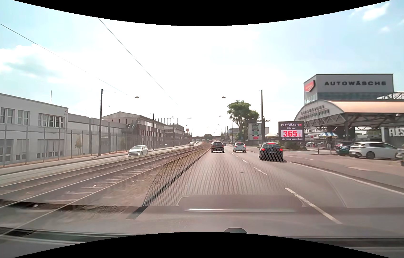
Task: Follow the waypoints while adhering to traffic rules and regulations
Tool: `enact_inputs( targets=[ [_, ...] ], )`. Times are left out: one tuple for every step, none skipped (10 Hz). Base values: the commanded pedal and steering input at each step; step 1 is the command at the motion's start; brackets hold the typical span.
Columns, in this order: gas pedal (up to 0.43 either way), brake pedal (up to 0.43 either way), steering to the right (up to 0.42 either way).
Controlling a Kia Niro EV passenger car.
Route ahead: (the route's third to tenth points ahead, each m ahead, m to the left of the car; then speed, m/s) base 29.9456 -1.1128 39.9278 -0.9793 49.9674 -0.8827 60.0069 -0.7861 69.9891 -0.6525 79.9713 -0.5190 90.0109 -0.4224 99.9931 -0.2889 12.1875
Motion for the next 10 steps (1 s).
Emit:
enact_inputs(
  targets=[
    [0.02,0.0,-0.003],
    [0.02,0.0,-0.003],
    [0.02,0.0,0.0],
    [0.02,0.0,0.0],
    [0.02,0.0,0.0],
    [0.02,0.0,-0.001],
    [0.02,0.0,-0.003],
    [0.02,0.0,-0.003],
    [0.02,0.0,-0.003],
    [0.02,0.0,-0.004]
  ],
)
